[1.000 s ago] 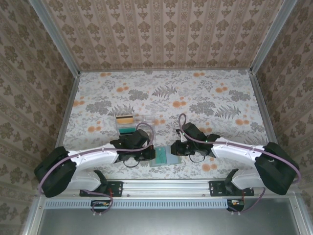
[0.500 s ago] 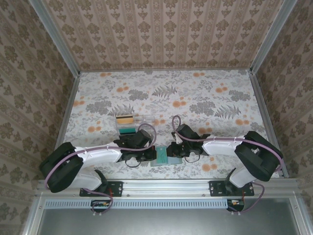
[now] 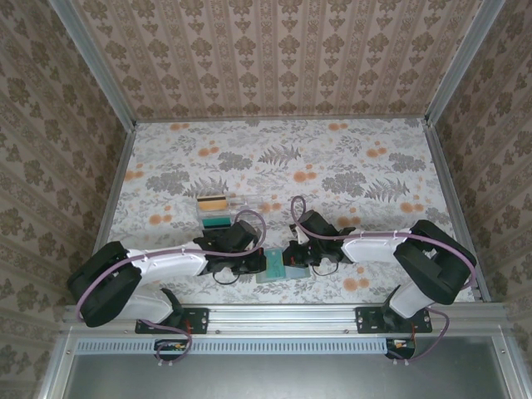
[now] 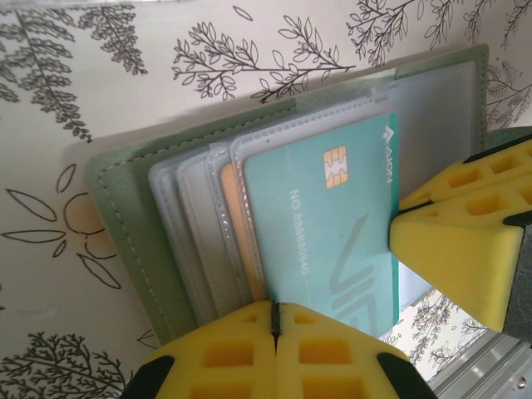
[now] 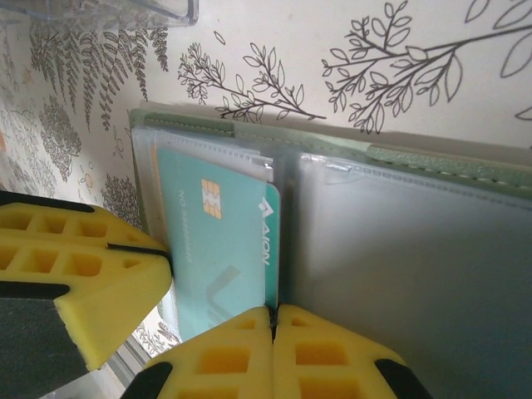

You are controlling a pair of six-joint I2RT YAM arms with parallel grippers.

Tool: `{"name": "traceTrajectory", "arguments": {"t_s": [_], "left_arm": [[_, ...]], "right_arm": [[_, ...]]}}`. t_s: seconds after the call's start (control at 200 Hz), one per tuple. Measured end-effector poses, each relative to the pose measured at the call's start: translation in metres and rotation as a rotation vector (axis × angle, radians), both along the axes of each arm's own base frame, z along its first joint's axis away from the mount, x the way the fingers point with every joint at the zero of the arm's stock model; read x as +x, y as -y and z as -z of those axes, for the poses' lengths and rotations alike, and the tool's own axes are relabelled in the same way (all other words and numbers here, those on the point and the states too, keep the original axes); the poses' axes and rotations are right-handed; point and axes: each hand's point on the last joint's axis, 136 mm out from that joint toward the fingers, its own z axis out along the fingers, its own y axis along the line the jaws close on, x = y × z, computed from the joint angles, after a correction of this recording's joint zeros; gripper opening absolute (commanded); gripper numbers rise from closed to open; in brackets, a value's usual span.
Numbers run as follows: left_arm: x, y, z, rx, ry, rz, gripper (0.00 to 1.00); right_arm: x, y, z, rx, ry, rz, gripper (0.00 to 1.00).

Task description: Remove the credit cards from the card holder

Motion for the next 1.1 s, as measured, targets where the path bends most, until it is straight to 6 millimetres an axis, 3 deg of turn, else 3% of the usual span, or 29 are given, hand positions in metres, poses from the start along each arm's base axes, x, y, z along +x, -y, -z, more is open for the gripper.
{"name": "traceTrajectory", "arguments": {"t_s": [0.185, 0.445, 0.665, 0.82, 1.04, 1.1], "left_arm": [[0.000, -0.001, 0.000, 0.005, -0.005, -0.008, 0.00], [0.000, -0.001, 0.001, 0.005, -0.005, -0.009, 0.00], [0.000, -0.002, 0.000, 0.014, -0.010, -0.008, 0.00], [0.000, -0.002, 0.001, 0.017, -0.014, -0.008, 0.00], [0.000, 0.002, 0.001, 0.014, -0.022, -0.002, 0.00], [0.000, 0.003, 0.001, 0.014, -0.025, -0.001, 0.00]], "right_arm": [[0.004, 0.008, -0.007, 0.010, 0.014, 0.022, 0.00], [0.002, 0.025, 0.000, -0.011, 0.002, 0.048, 0.02], [0.003, 0.023, -0.002, 0.004, 0.004, 0.042, 0.04], [0.004, 0.019, -0.003, 0.024, 0.000, 0.041, 0.22], [0.007, 0.008, -0.001, 0.073, -0.006, 0.029, 0.22], [0.008, 0.007, 0.002, 0.077, -0.012, 0.029, 0.16]]}}
